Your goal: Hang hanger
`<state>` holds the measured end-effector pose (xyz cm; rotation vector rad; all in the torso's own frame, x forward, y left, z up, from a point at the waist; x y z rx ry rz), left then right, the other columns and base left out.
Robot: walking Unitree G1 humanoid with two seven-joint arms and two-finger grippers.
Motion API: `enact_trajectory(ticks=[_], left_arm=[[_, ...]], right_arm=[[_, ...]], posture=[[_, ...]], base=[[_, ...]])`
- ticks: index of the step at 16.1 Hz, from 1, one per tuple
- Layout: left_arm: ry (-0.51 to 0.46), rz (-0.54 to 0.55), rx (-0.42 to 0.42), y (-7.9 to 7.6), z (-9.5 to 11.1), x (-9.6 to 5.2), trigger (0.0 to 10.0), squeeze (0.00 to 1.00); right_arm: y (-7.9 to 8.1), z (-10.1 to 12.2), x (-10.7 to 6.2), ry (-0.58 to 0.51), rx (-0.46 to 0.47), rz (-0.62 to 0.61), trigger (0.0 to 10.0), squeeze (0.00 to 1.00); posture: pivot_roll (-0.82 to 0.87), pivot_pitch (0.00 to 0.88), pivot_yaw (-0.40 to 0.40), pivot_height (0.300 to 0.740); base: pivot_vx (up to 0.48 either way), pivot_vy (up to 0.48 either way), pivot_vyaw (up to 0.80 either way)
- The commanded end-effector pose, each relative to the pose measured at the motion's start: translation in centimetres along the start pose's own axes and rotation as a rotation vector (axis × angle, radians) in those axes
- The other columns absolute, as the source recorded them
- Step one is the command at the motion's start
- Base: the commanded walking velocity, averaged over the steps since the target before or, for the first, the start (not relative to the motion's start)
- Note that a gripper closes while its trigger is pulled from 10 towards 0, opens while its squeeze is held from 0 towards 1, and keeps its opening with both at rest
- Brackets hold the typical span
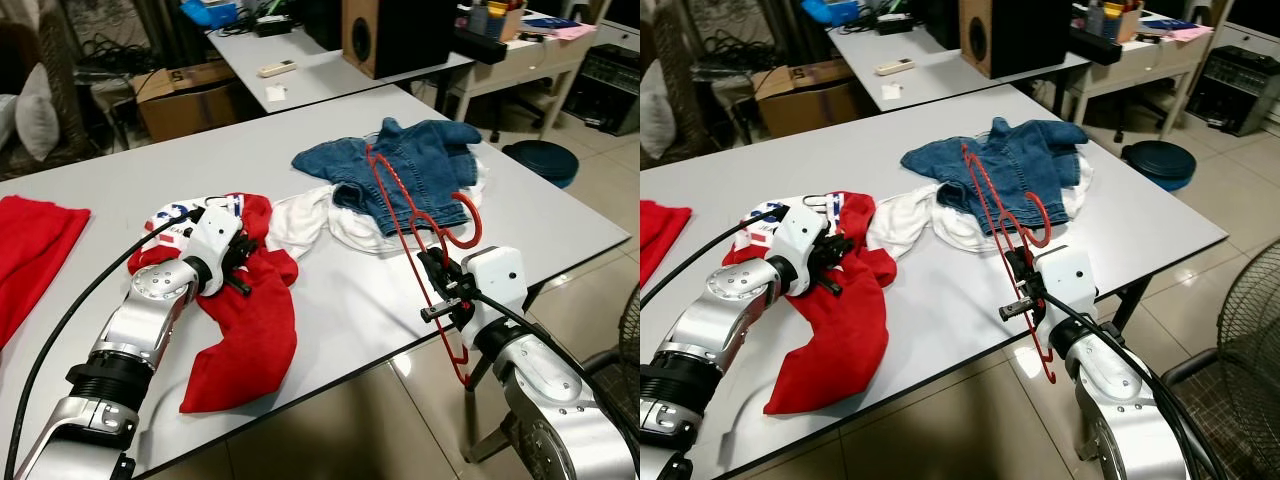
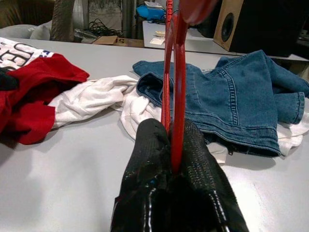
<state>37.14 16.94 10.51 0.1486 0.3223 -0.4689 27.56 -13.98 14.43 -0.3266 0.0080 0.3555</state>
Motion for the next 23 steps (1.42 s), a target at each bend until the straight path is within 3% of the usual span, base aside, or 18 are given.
enact_trajectory(ticks=[1, 13, 14, 15, 16, 18, 21, 22, 23], left_arm=[[-0.015, -0.002, 0.008, 0.1, 0.5, -0.1, 0.0, 0.0], [-0.015, -0.002, 0.008, 0.1, 0.5, -0.1, 0.0, 0.0], [-0.042, -0.023, 0.054, 0.7, 1.1, -0.4, 0.0, 0.0], [-0.135, -0.151, 0.025, -1.5, 3.5, -1.2, 0.0, 0.0], [-0.155, -0.209, 0.007, -3.0, 3.8, -1.6, 0.0, 0.0], [-0.145, -0.228, -0.007, -3.4, 3.3, -1.6, 0.0, 0.0], [-0.172, -0.265, -0.035, -3.3, 3.9, -1.7, 0.0, 0.0], [-0.234, -0.278, -0.062, -1.7, 6.5, -2.3, 0.0, 0.0], [-0.239, -0.281, -0.052, -1.1, 7.1, -2.6, 0.0, 0.0]], right_arm=[[-0.1, 0.4, 0.0, -0.012, -0.001, 0.002, 10.0, 0.0], [-0.1, 0.4, 0.0, -0.012, -0.001, 0.002, 10.0, 0.0], [-0.1, 0.5, 0.0, -0.013, 0.0, 0.002, 10.0, 0.0], [0.5, 0.5, 0.5, -0.019, 0.026, 0.037, 10.0, 0.0], [0.8, 0.4, 0.6, -0.019, 0.034, 0.052, 10.0, 0.0], [0.7, 0.2, 0.5, -0.011, 0.023, 0.06, 10.0, 0.0], [0.8, 0.6, 0.4, -0.036, 0.015, 0.083, 10.0, 0.0], [1.4, 1.6, -0.7, -0.09, 0.014, 0.225, 10.0, 0.0], [1.5, 1.7, -1.2, -0.096, 0.005, 0.277, 10.0, 0.0]], posture=[[-0.06, 0.0, 0.065, 0.74], [-0.06, 0.0, 0.065, 0.74], [-0.05, 0.0, 0.063, 0.74], [0.0, 0.0, 0.037, 0.74], [0.0, 0.0, 0.037, 0.74], [0.0, 0.0, 0.041, 0.74], [-0.01, 0.0, 0.048, 0.74], [-0.01, 0.0, 0.052, 0.74], [-0.01, 0.0, 0.053, 0.74]], base=[[0.0, 0.0, 0.0], [0.0, 0.0, 0.0], [0.0, 0.0, 0.0], [0.0, 0.0, 0.0], [0.0, 0.0, 0.0], [0.0, 0.0, 0.0], [0.0, 0.0, 0.0], [0.0, 0.0, 0.0], [0.0, 0.0, 0.0]])
Point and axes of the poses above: a point about 5 cm out from each wrist's last joint towards the gripper, its own x axis pointing out of the wrist towards the gripper, its own z axis along the axis of the wrist's last joint, y = z × x, the point moved 4 cm from there along x, pointing out of the wrist towards the gripper, and after that the axes turned 10 degrees about -x, right-handed, at the moved point
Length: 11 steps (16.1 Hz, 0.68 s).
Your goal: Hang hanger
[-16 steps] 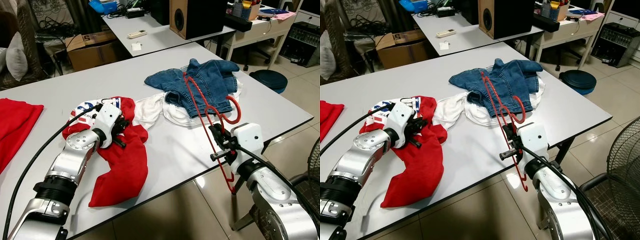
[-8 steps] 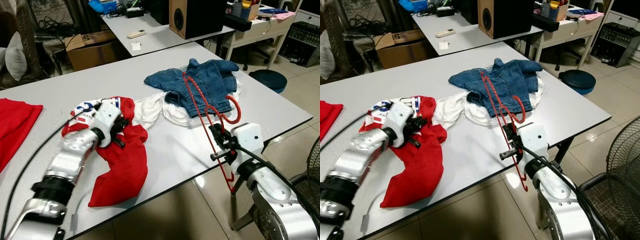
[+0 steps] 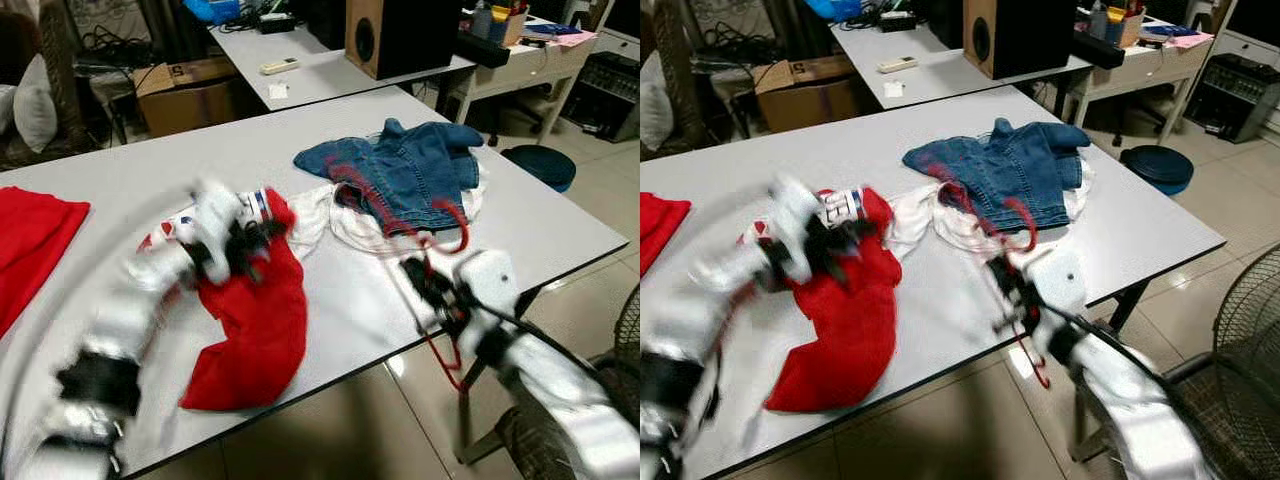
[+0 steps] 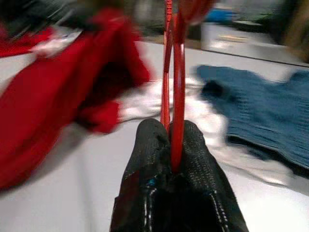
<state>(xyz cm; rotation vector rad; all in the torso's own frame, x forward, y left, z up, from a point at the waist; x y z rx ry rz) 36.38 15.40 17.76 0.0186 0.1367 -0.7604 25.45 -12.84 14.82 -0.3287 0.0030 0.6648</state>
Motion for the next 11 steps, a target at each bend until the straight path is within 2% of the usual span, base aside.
enact_trajectory(ticks=[1, 3, 6, 8, 9, 11], left_arm=[[-0.025, -0.031, 0.002, 0.7, 1.7, -0.8, 0.0, 0.0], [-0.036, -0.105, -0.013, 0.8, 3.3, -1.6, 0.0, 0.0], [-0.05, -0.145, -0.038, 1.4, 4.8, -2.3, 0.0, 0.0], [-0.025, -0.238, -0.047, 0.7, 4.7, -3.1, 0.0, 0.0], [-0.01, -0.293, -0.064, 0.0, 4.5, -3.4, 0.0, 0.0], [0.007, -0.367, -0.076, -1.0, 4.5, -3.8, 0.0, 0.0]], right_arm=[[0.1, 0.8, -1.1, -0.022, -0.019, 0.081, 10.0, 0.0], [0.5, 0.3, -2.8, 0.028, -0.051, 0.186, 10.0, 0.0], [0.5, 0.6, -4.0, 0.041, -0.054, 0.255, 10.0, 0.0], [-0.5, 0.9, -3.6, 0.019, -0.067, 0.185, 10.0, 0.0], [-1.0, 1.2, -3.1, -0.012, -0.041, 0.146, 10.0, 0.0], [-0.8, 1.4, -2.6, -0.025, -0.035, 0.152, 10.0, 0.0]], posture=[[-0.01, 0.0, 0.057, 0.74], [-0.01, 0.0, 0.062, 0.74], [-0.01, 0.0, 0.061, 0.74], [-0.01, 0.0, 0.064, 0.74], [-0.01, 0.0, 0.064, 0.74], [0.0, 0.0, 0.065, 0.74]], base=[[0.0, 0.0, 0.0], [0.0, 0.0, 0.0], [0.0, 0.0, 0.0], [0.0, 0.0, 0.0], [0.0, 0.0, 0.0], [0.0, 0.0, 0.0]])
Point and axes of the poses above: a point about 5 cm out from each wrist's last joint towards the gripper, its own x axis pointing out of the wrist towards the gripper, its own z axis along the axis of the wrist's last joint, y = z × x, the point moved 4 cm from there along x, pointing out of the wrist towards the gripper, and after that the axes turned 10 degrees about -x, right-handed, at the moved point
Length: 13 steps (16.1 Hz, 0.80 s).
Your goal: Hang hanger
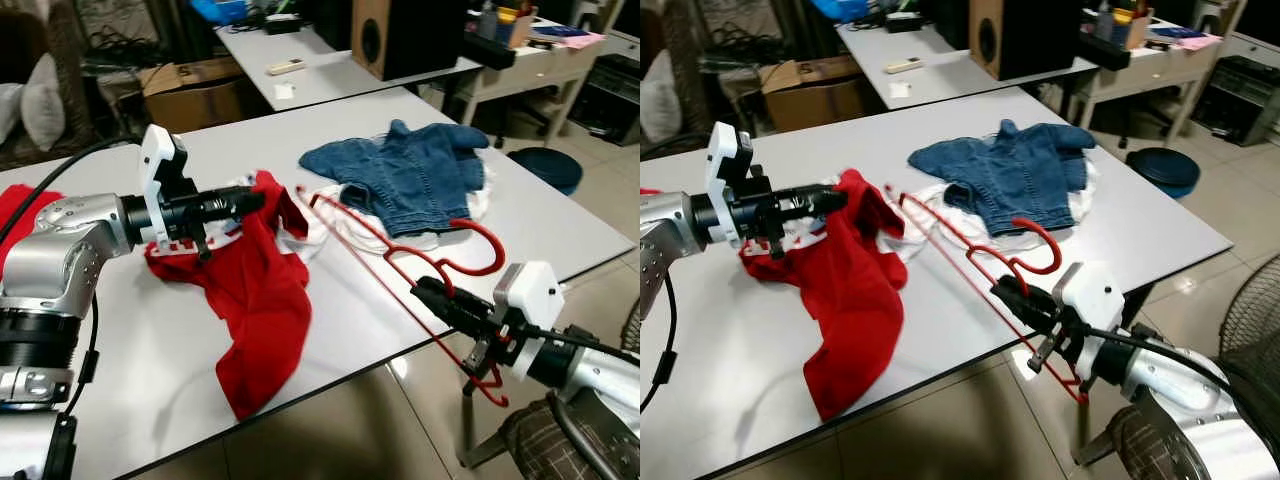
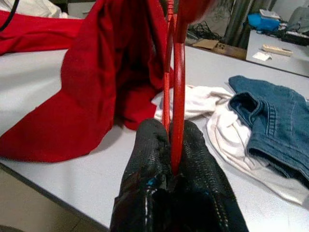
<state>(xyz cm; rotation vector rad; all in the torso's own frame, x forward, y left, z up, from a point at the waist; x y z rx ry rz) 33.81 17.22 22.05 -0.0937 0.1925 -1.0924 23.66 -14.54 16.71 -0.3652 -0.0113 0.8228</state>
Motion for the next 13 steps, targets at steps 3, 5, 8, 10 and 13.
enact_trajectory(ticks=[3, 5, 8, 10, 13], left_arm=[[0.011, -0.071, 0.018, -1.1, 0.7, 0.0, 0.0, 0.0], [-0.001, -0.007, 0.026, -0.4, 1.2, 0.1, 0.0, 0.0], [-0.012, 0.09, 0.015, 1.0, 1.2, -0.1, 0.0, 0.0], [-0.013, 0.077, 0.009, 0.8, 1.0, 0.1, 0.0, 0.0], [-0.019, 0.059, 0.003, 0.5, 1.0, 0.4, 0.0, 0.0]], right_arm=[[0.2, -0.2, 0.5, -0.006, 0.026, 0.03, 10.0, 0.0], [0.6, -0.1, 0.4, -0.011, 0.033, 0.072, 10.0, 0.0], [0.6, -0.2, -0.8, 0.012, 0.044, 0.081, 10.0, 0.0], [0.5, -0.4, -1.3, 0.032, 0.057, 0.08, 10.0, 0.0], [0.2, -0.6, -1.6, 0.044, 0.062, 0.072, 10.0, 0.0]], posture=[[0.01, 0.0, 0.061, 0.74], [0.01, 0.0, 0.056, 0.74], [0.01, 0.0, 0.056, 0.74], [0.0, 0.0, 0.058, 0.74], [0.0, 0.0, 0.054, 0.74]], base=[[0.0, 0.0, 0.0], [0.0, 0.0, 0.0], [0.0, 0.0, 0.0], [0.0, 0.0, 0.0], [0.0, 0.0, 0.0]])
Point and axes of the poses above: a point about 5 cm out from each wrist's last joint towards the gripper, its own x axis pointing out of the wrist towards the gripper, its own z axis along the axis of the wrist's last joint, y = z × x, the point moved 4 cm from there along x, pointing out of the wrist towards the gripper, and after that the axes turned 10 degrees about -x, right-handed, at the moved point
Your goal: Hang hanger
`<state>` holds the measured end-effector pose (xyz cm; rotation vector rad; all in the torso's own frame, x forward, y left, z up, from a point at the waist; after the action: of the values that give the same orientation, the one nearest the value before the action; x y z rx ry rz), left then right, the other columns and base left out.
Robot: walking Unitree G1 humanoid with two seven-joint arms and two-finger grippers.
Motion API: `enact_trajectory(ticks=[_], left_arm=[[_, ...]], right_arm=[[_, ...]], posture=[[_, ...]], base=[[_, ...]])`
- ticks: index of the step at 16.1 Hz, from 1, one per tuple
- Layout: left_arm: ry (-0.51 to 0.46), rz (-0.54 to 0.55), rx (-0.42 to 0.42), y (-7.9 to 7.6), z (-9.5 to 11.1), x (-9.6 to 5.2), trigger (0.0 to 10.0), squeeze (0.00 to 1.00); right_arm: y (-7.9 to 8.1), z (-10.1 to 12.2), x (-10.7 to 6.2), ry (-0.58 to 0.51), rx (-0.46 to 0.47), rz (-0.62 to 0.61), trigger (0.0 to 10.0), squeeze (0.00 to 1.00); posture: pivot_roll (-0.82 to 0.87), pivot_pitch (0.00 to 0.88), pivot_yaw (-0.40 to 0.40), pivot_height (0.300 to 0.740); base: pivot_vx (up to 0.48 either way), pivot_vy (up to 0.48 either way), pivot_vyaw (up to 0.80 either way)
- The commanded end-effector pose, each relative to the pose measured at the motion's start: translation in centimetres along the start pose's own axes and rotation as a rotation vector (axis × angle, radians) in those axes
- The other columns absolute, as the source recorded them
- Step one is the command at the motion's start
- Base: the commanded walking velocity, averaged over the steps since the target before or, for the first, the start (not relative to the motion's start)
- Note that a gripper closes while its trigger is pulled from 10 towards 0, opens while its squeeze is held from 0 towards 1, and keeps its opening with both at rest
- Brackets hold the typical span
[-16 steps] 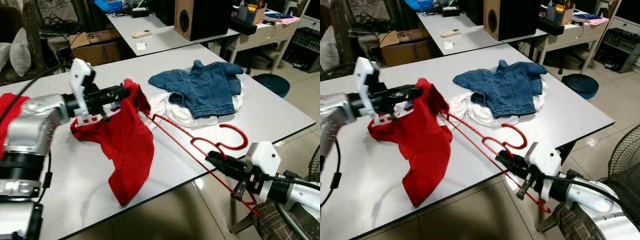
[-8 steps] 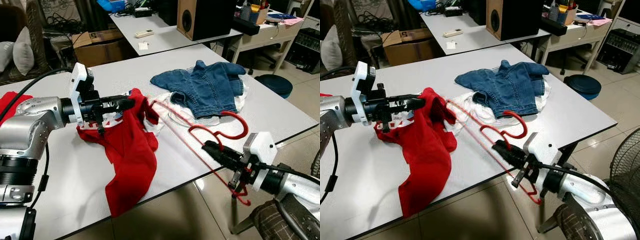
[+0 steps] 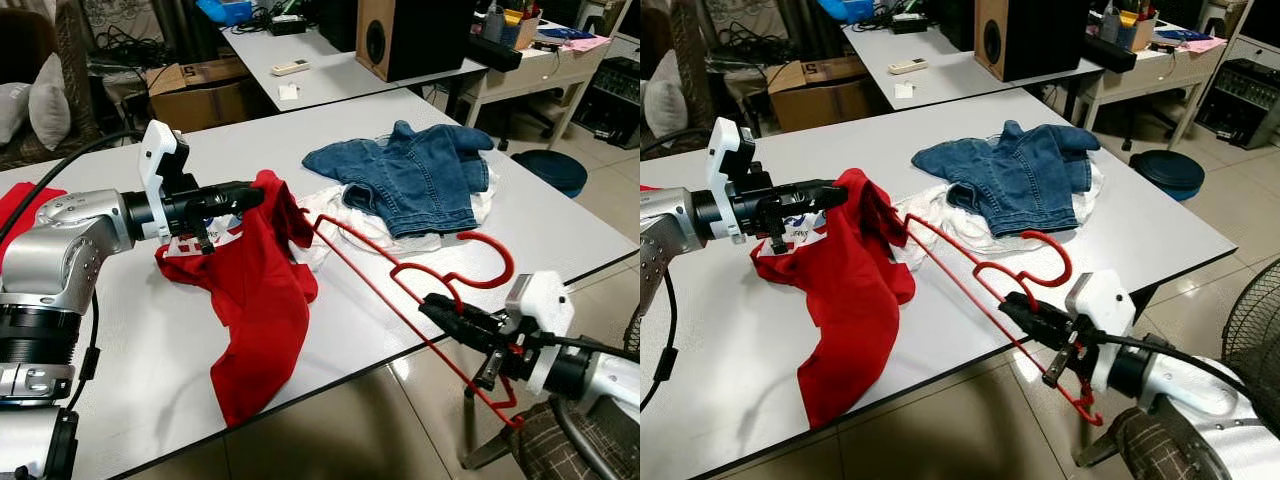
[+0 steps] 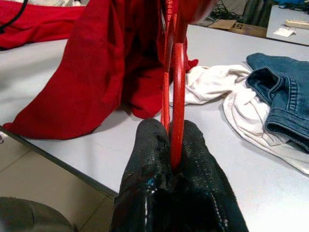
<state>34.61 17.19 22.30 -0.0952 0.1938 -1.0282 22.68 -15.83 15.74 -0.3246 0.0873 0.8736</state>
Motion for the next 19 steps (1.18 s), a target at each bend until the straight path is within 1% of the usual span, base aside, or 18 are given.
enact_trajectory(ticks=[1, 3, 7, 8, 10, 12, 15, 17, 18, 19], left_arm=[[-0.014, -0.024, 0.008, -0.4, 0.6, 0.1, 0.0, 0.0], [-0.01, -0.054, 0.004, -1.0, 0.4, 0.3, 0.0, 0.0], [-0.018, -0.069, -0.001, -1.6, 0.3, 0.9, 0.0, 0.0], [-0.015, -0.079, -0.001, -1.8, 0.3, 1.0, 0.0, 0.0], [-0.006, -0.127, -0.011, -2.8, 0.2, 1.0, 0.0, 0.0], [0.006, -0.136, -0.014, -3.1, -0.1, 1.0, 0.0, 0.0], [0.02, -0.102, -0.013, -2.6, -0.5, 0.8, 0.0, 0.0], [0.026, -0.073, -0.006, -2.3, -0.6, 0.6, 0.0, 0.0], [0.027, -0.069, -0.006, -2.2, -0.6, 0.6, 0.0, 0.0], [0.032, -0.087, -0.012, -2.4, -0.7, 0.6, 0.0, 0.0]], right_arm=[[-0.1, 0.5, -0.1, -0.013, -0.004, 0.004, 10.0, 0.0], [-0.2, 0.2, 0.3, -0.009, 0.008, 0.015, 10.0, 0.0], [0.1, -0.1, 1.0, -0.008, 0.021, 0.053, 10.0, 0.0], [0.0, -0.2, 1.1, -0.005, 0.02, 0.052, 10.0, 0.0], [-0.7, -0.4, 1.6, 0.006, 0.011, 0.021, 10.0, 0.0], [-0.8, -0.2, 1.8, -0.005, 0.016, 0.02, 10.0, 0.0], [-0.5, 0.1, 1.6, -0.015, 0.016, 0.035, 10.0, 0.0], [-0.5, 0.3, 1.3, -0.018, 0.014, 0.04, 10.0, 0.0], [-0.5, 0.3, 1.1, -0.017, 0.012, 0.037, 10.0, 0.0], [-0.8, 0.3, 1.0, -0.011, 0.008, 0.019, 10.0, 0.0]], posture=[[0.0, 0.0, 0.053, 0.74], [0.0, 0.0, 0.05, 0.74], [0.0, 0.0, 0.036, 0.74], [0.0, 0.0, 0.035, 0.74], [0.01, 0.0, 0.03, 0.74], [0.01, 0.0, 0.028, 0.74], [0.01, 0.0, 0.022, 0.74], [0.01, 0.0, 0.022, 0.74], [0.01, 0.0, 0.022, 0.74], [0.0, 0.0, 0.028, 0.74]], base=[[0.0, 0.0, 0.0], [0.0, 0.0, 0.0], [0.0, 0.0, 0.0], [0.0, 0.0, 0.0], [0.0, 0.0, 0.0], [0.0, 0.0, 0.0], [0.0, 0.0, 0.0], [0.0, 0.0, 0.0], [0.0, 0.0, 0.0], [0.0, 0.0, 0.0]])
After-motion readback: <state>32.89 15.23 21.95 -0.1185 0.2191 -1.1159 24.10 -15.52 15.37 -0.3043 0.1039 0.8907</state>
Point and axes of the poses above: a point about 5 cm out from each wrist's last joint towards the gripper, its own x axis pointing out of the wrist towards the gripper, its own z axis along the axis of the wrist's last joint, y = z × x, the point moved 4 cm from there along x, pointing out of the wrist towards the gripper, and after that the axes turned 10 degrees about -x, right-handed, at the moved point
